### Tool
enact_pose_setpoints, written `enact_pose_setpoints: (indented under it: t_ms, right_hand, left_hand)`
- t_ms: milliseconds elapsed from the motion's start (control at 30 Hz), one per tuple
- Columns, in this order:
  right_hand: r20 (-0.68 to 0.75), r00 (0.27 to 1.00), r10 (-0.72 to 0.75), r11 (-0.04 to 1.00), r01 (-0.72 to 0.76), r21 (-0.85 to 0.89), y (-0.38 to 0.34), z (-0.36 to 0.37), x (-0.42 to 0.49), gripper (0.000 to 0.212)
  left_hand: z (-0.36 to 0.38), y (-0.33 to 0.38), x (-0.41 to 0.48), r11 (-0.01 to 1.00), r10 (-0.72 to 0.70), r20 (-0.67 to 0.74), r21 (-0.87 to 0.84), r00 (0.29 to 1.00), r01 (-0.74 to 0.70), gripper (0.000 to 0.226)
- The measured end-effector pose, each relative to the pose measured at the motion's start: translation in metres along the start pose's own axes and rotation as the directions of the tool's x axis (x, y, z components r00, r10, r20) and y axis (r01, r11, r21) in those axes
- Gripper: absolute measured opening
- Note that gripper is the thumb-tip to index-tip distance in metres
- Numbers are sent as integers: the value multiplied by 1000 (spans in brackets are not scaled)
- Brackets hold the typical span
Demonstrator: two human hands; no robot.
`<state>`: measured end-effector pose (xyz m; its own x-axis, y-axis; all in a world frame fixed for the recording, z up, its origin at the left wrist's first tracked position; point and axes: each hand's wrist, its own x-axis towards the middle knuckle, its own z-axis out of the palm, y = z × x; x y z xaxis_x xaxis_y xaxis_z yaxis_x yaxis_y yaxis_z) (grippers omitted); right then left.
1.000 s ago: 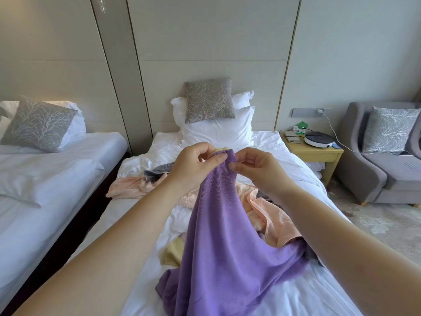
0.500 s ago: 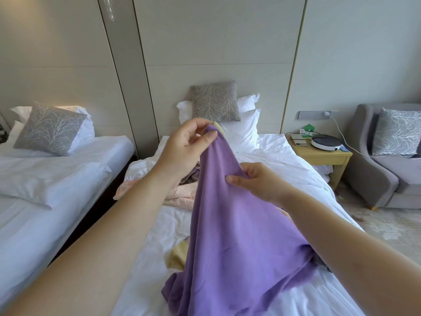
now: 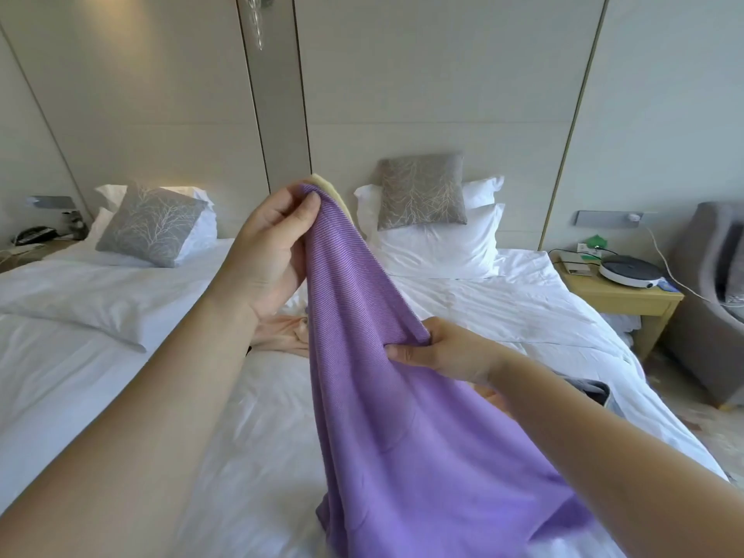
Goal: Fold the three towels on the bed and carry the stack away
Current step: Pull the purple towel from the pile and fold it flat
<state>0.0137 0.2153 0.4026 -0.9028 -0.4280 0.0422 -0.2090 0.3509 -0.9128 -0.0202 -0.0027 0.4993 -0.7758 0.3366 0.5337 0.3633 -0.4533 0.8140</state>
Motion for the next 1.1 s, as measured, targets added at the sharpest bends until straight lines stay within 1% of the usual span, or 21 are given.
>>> enact_pose_setpoints:
  t_ms: [67, 167, 233, 300, 400, 467, 500, 567, 600, 667, 733, 767, 800, 833, 867, 900, 933, 967, 1000, 1033, 1100]
  right_hand:
    - [14, 997, -82, 993, 80, 86, -9, 9, 9, 26]
    - [2, 991, -136, 979, 134, 156, -21, 18, 20, 30]
    - [21, 991, -134, 974, 127, 190, -23, 21, 25, 20]
    - [90, 992, -90, 979, 71, 194, -21, 23, 27, 5]
    - [147, 984, 101, 993, -109, 50, -10, 22, 26, 37]
    - [123, 972, 200, 977, -188, -103, 2, 15, 19, 45]
    - [101, 967, 234, 958, -212, -191, 9, 9, 14, 43]
    - [48, 964, 261, 913, -230, -338, 22, -6, 4, 32]
    - [11, 968, 251, 908, -232, -349, 27, -12, -2, 25]
    - [-108, 981, 164, 943, -188, -275, 26, -24, -12, 18]
    - [-217, 974, 64, 969, -112, -220, 12, -31, -17, 28]
    - [-235, 971, 29, 979, -75, -192, 2, -33, -18, 35]
    - [-234, 972, -2, 986, -37, -161, -9, -34, -18, 40]
    - [-224, 974, -30, 990, -3, -144, -20, -35, -17, 43]
    - [-211, 976, -59, 989, 29, -142, -31, -36, -16, 44]
    - [-195, 977, -88, 987, 59, -151, -42, -36, -15, 44]
    - [-175, 978, -117, 983, 89, -160, -50, -36, -15, 43]
    - [-155, 979, -136, 980, 110, -165, -57, -36, -16, 41]
    - [-141, 979, -148, 978, 125, -164, -61, -37, -17, 40]
    - [-139, 978, -154, 978, 130, -166, -62, -39, -21, 41]
    - [-173, 976, -133, 980, 103, -173, -57, -45, -30, 43]
  left_hand:
    - [-8, 4, -4, 1000, -8, -43, 10, 999, 9, 18]
    - [-20, 9, -12, 999, -9, -120, 39, 993, 13, 22]
    - [-29, 11, -17, 997, -22, -189, 68, 982, 36, 19]
    - [-38, 14, -19, 996, -24, -242, 79, 970, 44, 16]
    - [-53, 22, -18, 998, 26, -370, 65, 929, -2, 15]
    - [-68, 29, -16, 997, 54, -445, 67, 894, -27, 13]
    - [-77, 32, -15, 998, 51, -476, 64, 878, -24, 11]
    - [-93, 34, -13, 998, 35, -536, 70, 843, 3, 11]
    - [-98, 32, -12, 996, 31, -572, 84, 820, 21, 13]
    - [-104, 20, -9, 985, 34, -644, 153, 764, 85, 14]
    - [-101, 1, -2, 939, 50, -695, 277, 718, 203, 6]
    - [-93, -9, 1, 896, 67, -695, 357, 716, 263, 8]
    - [-81, -19, 3, 848, 77, -660, 438, 747, 300, 15]
    - [-65, -29, 3, 804, 57, -580, 509, 812, 307, 23]
    - [-47, -38, 2, 781, 1, -450, 558, 893, 280, 33]
    - [-27, -46, 1, 782, -87, -272, 577, 958, 234, 46]
    - [-8, -54, -1, 796, -187, -78, 572, 979, 198, 58]
    - [8, -61, -2, 806, -276, 91, 564, 957, 179, 64]
    - [21, -67, -2, 811, -343, 207, 558, 916, 178, 63]
    - [30, -72, -1, 809, -395, 261, 554, 881, 198, 55]
    - [38, -76, 3, 785, -460, 276, 570, 844, 241, 41]
